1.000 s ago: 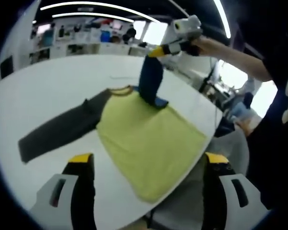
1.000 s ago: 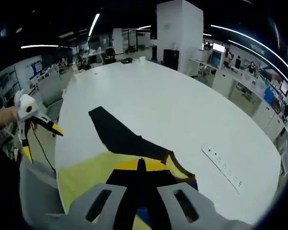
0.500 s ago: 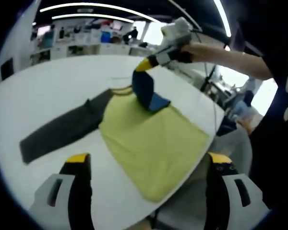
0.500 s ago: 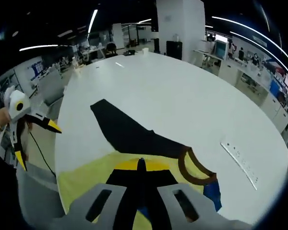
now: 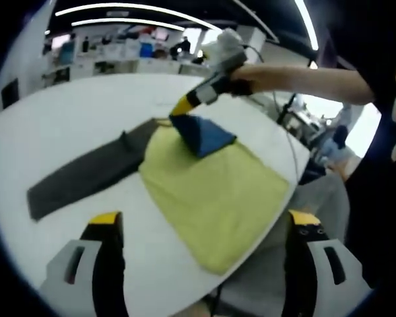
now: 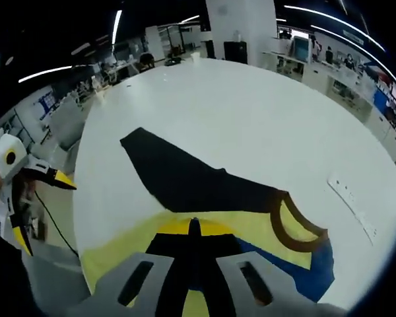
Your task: Fold the garment on the visible template until the final outline fits inside the template.
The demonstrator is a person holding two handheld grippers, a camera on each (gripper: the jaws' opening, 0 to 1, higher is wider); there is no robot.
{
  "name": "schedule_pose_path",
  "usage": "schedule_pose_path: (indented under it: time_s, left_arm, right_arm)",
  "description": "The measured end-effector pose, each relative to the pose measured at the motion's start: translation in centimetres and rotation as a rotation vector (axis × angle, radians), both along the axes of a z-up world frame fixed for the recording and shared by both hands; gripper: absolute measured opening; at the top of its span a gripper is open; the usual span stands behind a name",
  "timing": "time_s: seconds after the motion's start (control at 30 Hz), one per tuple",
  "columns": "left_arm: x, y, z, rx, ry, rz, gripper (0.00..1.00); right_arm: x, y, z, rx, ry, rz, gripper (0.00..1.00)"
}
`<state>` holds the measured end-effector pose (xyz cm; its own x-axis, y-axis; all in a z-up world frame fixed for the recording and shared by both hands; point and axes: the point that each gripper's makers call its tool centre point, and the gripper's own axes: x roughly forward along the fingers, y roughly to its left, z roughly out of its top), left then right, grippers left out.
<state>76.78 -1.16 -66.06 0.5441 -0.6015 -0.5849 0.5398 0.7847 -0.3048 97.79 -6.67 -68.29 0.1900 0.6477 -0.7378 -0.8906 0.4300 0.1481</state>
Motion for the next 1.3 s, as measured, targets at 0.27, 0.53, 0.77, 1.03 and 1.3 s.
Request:
schedule_pose_path:
  time_s: [0.27, 0.53, 0.77, 1.03, 1.3]
  left_arm:
    - [-0.3, 0.6, -0.6, -0.002, 0.014, 0.012, 0.97]
    - [-0.4, 1.1, -1.1, -0.005, 0.022, 0.032, 0.97]
    - [-0.8, 1.3, -1.6, -0.005, 0.035, 0.042, 0.97]
    - [-0.8, 1.4, -1.9, -0.006, 0.043, 0.046, 0.97]
    - [-0.7, 1.6, -2.1, -0.011, 0.046, 0.049, 0.97]
  right_arm:
    - [-0.1, 1.6, -2.1, -0.01, 0.052, -0.044, 0.03]
    - [-0.9, 3.1, -4.9, -0.022, 0.132, -0.103, 0.03]
    - [-1.1, 3.6, -6.3, -0.027, 0.172, -0.164, 0.03]
    - [-1.0, 4.1, -7.9, -0.045, 0.198, -0.238, 0.03]
    - [-1.2, 4.4, -9.1, -0.055, 0.204, -0.245, 0.05]
